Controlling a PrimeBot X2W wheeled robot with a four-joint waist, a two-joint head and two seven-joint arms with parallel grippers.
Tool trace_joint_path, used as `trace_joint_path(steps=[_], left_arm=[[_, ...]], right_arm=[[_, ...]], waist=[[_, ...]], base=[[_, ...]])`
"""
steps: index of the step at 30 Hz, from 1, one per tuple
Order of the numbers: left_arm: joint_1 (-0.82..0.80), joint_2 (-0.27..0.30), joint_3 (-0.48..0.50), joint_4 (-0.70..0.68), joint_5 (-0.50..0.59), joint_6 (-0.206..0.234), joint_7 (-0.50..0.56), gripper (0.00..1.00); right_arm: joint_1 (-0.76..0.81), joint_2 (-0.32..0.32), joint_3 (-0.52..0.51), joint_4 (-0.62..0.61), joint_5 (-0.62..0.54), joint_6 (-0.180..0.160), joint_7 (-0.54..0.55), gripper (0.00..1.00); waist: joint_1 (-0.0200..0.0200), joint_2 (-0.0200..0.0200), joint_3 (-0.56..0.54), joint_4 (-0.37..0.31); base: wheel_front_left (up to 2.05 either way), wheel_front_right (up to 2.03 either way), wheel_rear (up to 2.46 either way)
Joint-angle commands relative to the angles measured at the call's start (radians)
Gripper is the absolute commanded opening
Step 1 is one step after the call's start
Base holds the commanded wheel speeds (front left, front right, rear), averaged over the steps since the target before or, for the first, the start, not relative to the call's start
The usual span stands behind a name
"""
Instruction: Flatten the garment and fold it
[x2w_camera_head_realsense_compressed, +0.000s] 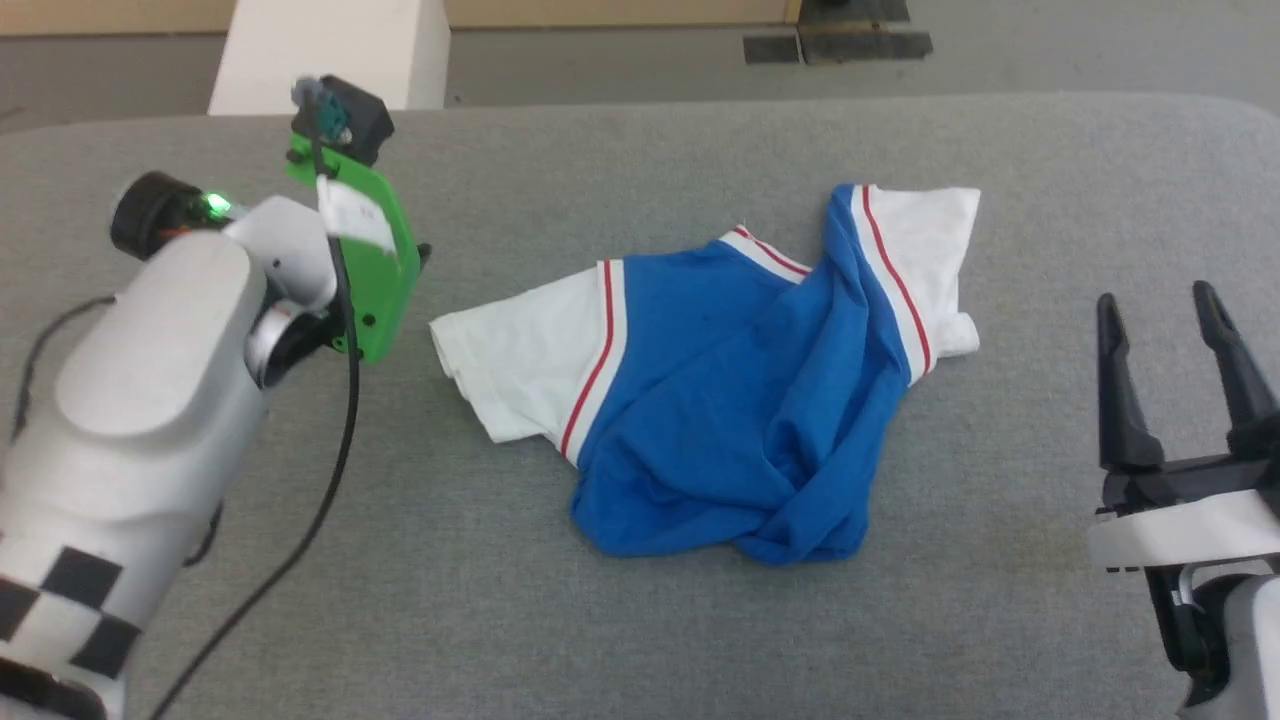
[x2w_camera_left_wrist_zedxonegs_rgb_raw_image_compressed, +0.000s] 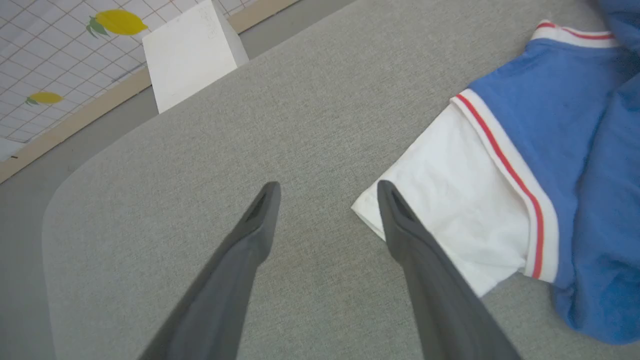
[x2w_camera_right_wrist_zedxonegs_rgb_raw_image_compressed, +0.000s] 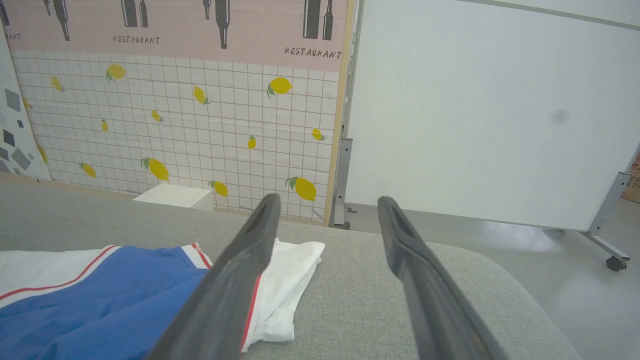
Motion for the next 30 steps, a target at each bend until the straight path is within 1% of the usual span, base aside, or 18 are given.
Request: trace_joint_path(steps=[1, 4, 6, 10, 15, 21, 22, 23, 27, 30], left_arm=[[-0.035, 0.013, -0.033, 0.005, -0.031, -0.002, 0.043, 1.00], [-0.086, 0.036, -0.119, -0.002, -0.103, -0.002, 0.150, 1.00], [-0.115, 0.054, -0.176, -0.013, -0.126, -0.002, 0.195, 1.00], [-0.152, 0.073, -0.252, -0.007, -0.177, -0.002, 0.262, 1.00], [-0.178, 0.083, -0.310, 0.047, -0.210, -0.002, 0.307, 1.00], [-0.184, 0.082, -0.395, 0.078, -0.225, -0.002, 0.316, 1.00], [-0.182, 0.085, -0.414, 0.076, -0.234, -0.002, 0.319, 0.41], [-0.182, 0.087, -0.424, 0.075, -0.244, -0.002, 0.319, 0.00], [-0.185, 0.101, -0.454, 0.065, -0.279, -0.002, 0.277, 0.00], [-0.182, 0.113, -0.448, 0.057, -0.308, -0.002, 0.204, 0.00]], right_arm=[[-0.001, 0.009, 0.004, -0.009, -0.008, -0.001, -0.005, 1.00], [-0.014, 0.020, 0.014, -0.013, -0.012, -0.001, -0.005, 1.00], [-0.023, 0.022, 0.027, -0.010, -0.013, -0.001, -0.005, 1.00], [-0.044, 0.024, 0.038, -0.008, -0.015, -0.001, -0.005, 1.00], [-0.075, 0.024, 0.048, -0.007, -0.017, -0.001, -0.005, 1.00], [-0.093, 0.021, 0.053, 0.005, -0.018, -0.001, -0.005, 1.00], [-0.093, 0.018, 0.051, 0.008, -0.019, -0.001, -0.005, 1.00], [-0.092, 0.017, 0.049, 0.011, -0.019, -0.001, -0.005, 1.00], [-0.091, 0.000, 0.048, 0.028, -0.015, -0.001, -0.005, 1.00], [-0.109, -0.033, 0.035, 0.035, -0.006, -0.001, -0.005, 1.00]], waist=[[0.0001, -0.0001, 0.037, -0.026], [0.0001, -0.0001, 0.071, -0.048], [0.0001, -0.0001, 0.091, -0.062], [0.0001, -0.0001, 0.131, -0.088], [0.0001, -0.0001, 0.172, -0.113], [0.0001, -0.0001, 0.189, -0.124], [0.0001, -0.0001, 0.188, -0.123], [0.0001, -0.0001, 0.186, -0.121], [0.0001, -0.0001, 0.159, -0.103], [0.0001, -0.0001, 0.129, -0.082]], base=[[0.00, 0.00, 0.00], [0.00, 0.00, 0.00], [0.00, 0.00, 0.00], [0.00, 0.00, 0.00], [0.00, 0.00, 0.00], [0.00, 0.00, 0.00], [0.00, 0.00, 0.00], [0.00, 0.00, 0.00], [0.00, 0.00, 0.00], [0.00, 0.00, 0.00]])
